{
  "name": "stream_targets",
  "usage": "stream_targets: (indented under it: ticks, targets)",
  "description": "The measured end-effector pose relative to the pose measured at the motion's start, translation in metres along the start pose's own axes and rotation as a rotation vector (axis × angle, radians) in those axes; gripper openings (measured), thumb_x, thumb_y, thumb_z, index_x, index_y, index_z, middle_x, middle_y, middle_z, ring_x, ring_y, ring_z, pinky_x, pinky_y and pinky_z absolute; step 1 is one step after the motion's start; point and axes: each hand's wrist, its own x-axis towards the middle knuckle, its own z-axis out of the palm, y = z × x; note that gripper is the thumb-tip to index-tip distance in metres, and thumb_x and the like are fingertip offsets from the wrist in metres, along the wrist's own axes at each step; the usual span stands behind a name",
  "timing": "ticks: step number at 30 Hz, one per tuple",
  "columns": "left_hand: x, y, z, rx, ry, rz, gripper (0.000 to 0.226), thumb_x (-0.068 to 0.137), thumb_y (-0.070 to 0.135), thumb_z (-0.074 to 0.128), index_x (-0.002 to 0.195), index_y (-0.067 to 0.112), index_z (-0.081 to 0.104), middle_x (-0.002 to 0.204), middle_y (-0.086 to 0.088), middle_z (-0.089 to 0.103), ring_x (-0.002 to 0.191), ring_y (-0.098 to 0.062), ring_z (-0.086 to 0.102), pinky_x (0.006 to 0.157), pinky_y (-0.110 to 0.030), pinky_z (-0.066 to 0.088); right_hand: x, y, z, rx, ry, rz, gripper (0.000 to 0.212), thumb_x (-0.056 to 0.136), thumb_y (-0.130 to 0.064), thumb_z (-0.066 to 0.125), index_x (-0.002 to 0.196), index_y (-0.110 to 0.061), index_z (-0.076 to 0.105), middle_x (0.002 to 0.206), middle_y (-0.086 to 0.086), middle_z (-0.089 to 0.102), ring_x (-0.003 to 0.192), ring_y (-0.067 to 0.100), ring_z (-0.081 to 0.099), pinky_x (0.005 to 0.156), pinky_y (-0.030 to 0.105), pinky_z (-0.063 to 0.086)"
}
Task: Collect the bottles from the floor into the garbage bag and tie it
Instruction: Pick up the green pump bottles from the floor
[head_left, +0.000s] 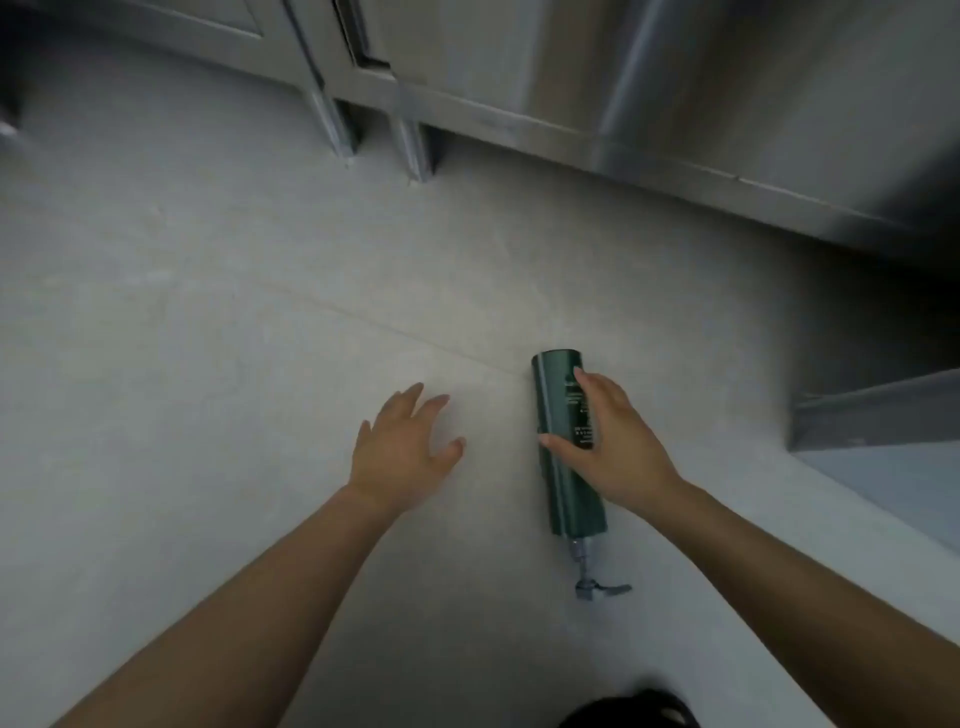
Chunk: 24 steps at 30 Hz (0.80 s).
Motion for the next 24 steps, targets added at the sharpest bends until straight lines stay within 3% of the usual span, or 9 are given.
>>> stream_targets:
  ticks: [4,10,16,20,24]
  targets:
    - [-0.006,-0.015,0.022,0.078,-0.056,-0.092,0.073,0.085,0.056,0.050,0.146,0.038,0.014,0.160,0.006,-0.005,0.146,-0.017,-0.003,0.112,-0.057,0.017,-0.004,0.006,0.018,-0.080,0.037,-0.008,0.091,0.080,-0.048,0.064,0.148,-0.026,0.008,0.155,0.001,0.010,0.130,0.023,0.036,0.099,0.039,0.044]
    - [-0.016,-0.032,0.048,0.166,0.061,-0.071,0.075,0.085,0.062,0.044,0.147,0.040,0.007,0.160,0.002,-0.008,0.147,-0.020,-0.004,0.107,-0.061,0.020,-0.015,0.017,0.030,-0.009,0.097,0.000,0.093,0.081,-0.043,0.063,0.140,-0.047,-0.009,0.144,0.004,0.023,0.112,0.022,0.048,0.086,0.037,0.051]
    - [-0.015,-0.034,0.051,0.115,0.072,-0.082,0.074,0.085,0.062,0.043,0.146,0.042,0.008,0.160,0.003,-0.010,0.146,-0.019,-0.008,0.109,-0.063,0.011,-0.009,0.011,0.040,0.116,0.141,0.046,0.093,0.081,-0.039,0.066,0.139,-0.051,-0.005,0.125,0.005,0.044,0.090,0.009,0.045,0.074,0.022,0.040]
    - [-0.015,-0.034,0.046,0.109,0.015,-0.069,0.074,0.087,0.062,0.039,0.146,0.042,0.000,0.158,0.003,-0.017,0.145,-0.019,-0.014,0.111,-0.062,0.007,-0.008,0.005,0.039,0.132,0.082,0.025,0.092,0.082,-0.034,0.067,0.140,-0.052,-0.002,0.119,0.001,0.047,0.090,0.008,0.046,0.076,0.016,0.038]
    - [-0.016,-0.041,0.038,0.233,-0.008,0.007,0.070,0.090,0.061,0.033,0.146,0.041,-0.003,0.158,0.001,-0.019,0.146,-0.021,-0.012,0.110,-0.061,0.012,-0.009,-0.010,0.029,0.098,0.094,-0.036,0.090,0.082,-0.034,0.067,0.143,-0.049,0.004,0.115,-0.009,0.042,0.089,0.000,0.042,0.069,-0.002,0.035]
